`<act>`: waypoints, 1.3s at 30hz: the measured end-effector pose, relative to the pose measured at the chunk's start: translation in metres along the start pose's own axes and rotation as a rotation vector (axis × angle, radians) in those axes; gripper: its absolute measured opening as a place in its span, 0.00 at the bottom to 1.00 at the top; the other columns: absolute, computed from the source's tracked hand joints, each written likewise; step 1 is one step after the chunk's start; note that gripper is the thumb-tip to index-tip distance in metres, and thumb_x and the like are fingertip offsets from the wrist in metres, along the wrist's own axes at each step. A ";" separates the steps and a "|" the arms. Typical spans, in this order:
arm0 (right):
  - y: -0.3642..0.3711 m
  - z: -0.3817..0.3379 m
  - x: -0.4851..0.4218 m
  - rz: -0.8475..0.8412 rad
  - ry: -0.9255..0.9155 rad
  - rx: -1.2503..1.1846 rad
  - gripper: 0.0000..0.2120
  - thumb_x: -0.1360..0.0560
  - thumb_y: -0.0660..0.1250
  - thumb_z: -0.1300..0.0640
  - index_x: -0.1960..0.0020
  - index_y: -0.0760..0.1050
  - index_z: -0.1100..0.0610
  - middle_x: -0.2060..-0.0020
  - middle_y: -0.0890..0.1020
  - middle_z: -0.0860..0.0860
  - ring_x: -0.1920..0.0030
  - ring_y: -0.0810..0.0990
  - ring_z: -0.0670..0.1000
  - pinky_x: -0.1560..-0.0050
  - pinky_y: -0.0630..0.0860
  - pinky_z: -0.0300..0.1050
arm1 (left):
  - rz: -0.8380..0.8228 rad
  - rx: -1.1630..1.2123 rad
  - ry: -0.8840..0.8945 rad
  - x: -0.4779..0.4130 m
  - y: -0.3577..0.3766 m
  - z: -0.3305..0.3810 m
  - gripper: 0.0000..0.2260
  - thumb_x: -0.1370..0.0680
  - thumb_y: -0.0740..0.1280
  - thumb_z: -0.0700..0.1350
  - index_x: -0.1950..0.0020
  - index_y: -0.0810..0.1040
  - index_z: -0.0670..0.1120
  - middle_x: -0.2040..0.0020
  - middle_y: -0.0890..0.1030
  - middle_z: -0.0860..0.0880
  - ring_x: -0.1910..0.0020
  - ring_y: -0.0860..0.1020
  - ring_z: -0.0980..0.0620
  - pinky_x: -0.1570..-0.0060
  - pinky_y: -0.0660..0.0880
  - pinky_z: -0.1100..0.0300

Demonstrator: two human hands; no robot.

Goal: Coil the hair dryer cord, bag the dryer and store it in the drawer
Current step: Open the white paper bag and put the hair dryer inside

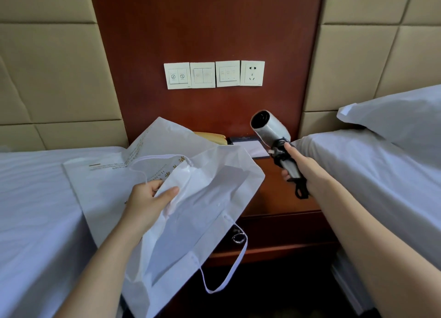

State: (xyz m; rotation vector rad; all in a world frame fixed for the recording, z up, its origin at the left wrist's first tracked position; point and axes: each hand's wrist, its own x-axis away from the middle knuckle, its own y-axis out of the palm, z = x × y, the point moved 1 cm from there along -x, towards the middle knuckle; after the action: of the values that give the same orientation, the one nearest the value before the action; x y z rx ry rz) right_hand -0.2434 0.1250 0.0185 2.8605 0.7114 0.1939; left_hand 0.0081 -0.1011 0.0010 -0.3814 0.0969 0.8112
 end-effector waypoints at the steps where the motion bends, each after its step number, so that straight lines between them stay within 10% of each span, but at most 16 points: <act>1: 0.004 -0.004 0.007 -0.042 -0.019 -0.014 0.19 0.26 0.67 0.46 0.50 0.74 0.63 0.67 0.75 0.57 0.77 0.73 0.49 0.79 0.70 0.38 | 0.021 -0.002 0.010 0.003 0.001 0.003 0.10 0.25 0.69 0.41 0.64 0.77 0.37 0.74 0.73 0.52 0.70 0.69 0.51 0.68 0.64 0.60; 16: 0.022 -0.011 0.088 -0.625 -0.257 -0.008 0.33 0.39 0.72 0.34 0.55 0.70 0.63 0.79 0.71 0.54 0.81 0.68 0.49 0.79 0.64 0.38 | 0.138 -0.172 0.219 0.007 -0.002 0.063 0.16 0.24 0.64 0.35 0.70 0.64 0.41 0.75 0.58 0.53 0.77 0.57 0.56 0.76 0.54 0.65; 24: 0.024 -0.015 0.099 -0.504 -0.241 0.323 0.10 0.27 0.69 0.52 0.57 0.78 0.60 0.76 0.76 0.54 0.79 0.72 0.51 0.77 0.68 0.39 | 0.025 -0.432 0.324 -0.017 0.009 0.123 0.16 0.24 0.62 0.38 0.70 0.62 0.44 0.71 0.58 0.48 0.70 0.55 0.51 0.68 0.52 0.56; 39: 0.012 -0.014 0.106 -0.090 -0.228 1.024 0.16 0.31 0.69 0.44 0.58 0.75 0.58 0.69 0.79 0.49 0.74 0.78 0.48 0.77 0.67 0.36 | 0.072 -0.633 0.345 0.015 -0.022 0.214 0.10 0.23 0.59 0.36 0.58 0.76 0.31 0.65 0.67 0.43 0.65 0.64 0.49 0.69 0.58 0.59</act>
State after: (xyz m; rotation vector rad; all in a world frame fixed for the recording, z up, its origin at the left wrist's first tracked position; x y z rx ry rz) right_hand -0.1479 0.1667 0.0434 3.6463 1.1250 -0.7053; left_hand 0.0214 -0.0261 0.2025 -1.1214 0.1754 0.8296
